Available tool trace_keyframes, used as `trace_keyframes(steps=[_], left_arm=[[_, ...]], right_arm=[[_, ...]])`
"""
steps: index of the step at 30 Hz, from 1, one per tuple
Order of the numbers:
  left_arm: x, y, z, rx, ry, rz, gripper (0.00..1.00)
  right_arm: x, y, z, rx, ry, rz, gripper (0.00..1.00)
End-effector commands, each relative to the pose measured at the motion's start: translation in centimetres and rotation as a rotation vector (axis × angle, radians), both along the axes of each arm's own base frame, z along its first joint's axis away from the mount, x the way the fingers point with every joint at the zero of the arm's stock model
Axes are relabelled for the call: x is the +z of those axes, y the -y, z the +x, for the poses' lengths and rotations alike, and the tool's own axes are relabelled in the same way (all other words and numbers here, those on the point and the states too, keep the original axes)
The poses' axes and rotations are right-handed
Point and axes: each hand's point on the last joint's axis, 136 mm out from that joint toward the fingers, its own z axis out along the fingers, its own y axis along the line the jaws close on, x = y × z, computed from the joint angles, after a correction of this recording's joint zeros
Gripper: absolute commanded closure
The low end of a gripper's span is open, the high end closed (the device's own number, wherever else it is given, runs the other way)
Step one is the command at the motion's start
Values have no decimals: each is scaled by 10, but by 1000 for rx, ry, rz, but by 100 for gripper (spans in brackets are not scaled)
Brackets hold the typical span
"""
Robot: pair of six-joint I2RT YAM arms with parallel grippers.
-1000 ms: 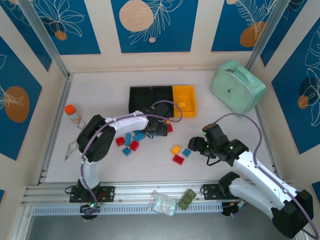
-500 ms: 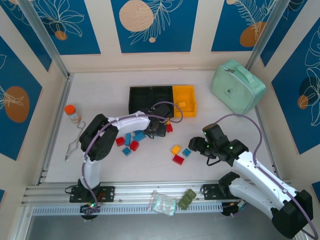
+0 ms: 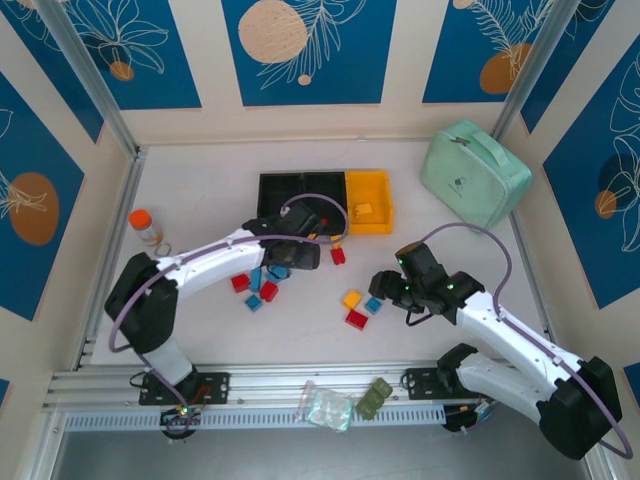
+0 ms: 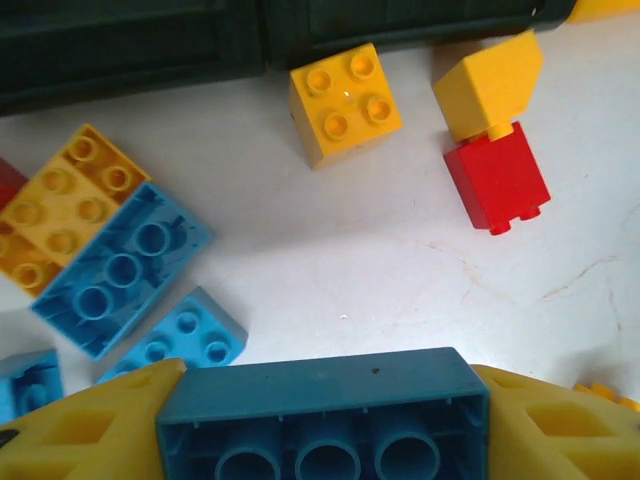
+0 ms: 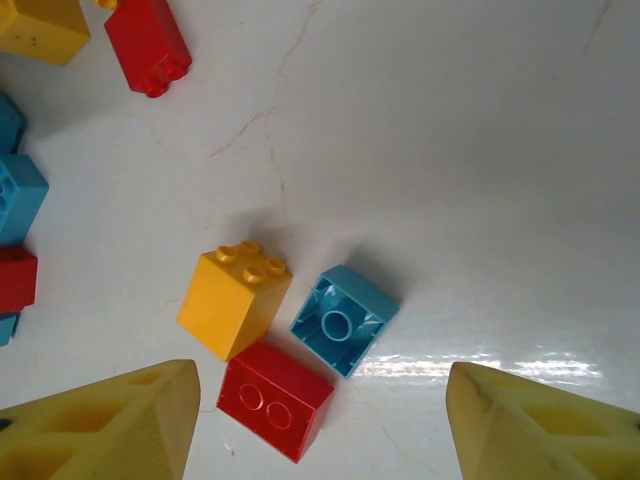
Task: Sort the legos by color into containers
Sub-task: Place the lego in the container.
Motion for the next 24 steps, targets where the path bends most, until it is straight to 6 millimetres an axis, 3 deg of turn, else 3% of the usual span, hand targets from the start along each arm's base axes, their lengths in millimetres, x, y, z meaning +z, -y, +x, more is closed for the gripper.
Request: trace_keyframes(steps=[1, 10, 16, 24], left_arm=[[12, -24, 6, 23, 21, 30, 45], [41, -47, 59, 75, 65, 20, 44], [36, -55, 98, 106, 56, 21, 44], [23, -53, 134, 121, 36, 45, 45]], right_arm=[[18, -20, 11, 47, 46, 42, 34], [20, -37, 13, 86, 51, 28, 34], [16, -36, 8, 80, 38, 8, 34], [13, -38, 6, 75, 34, 5, 34]])
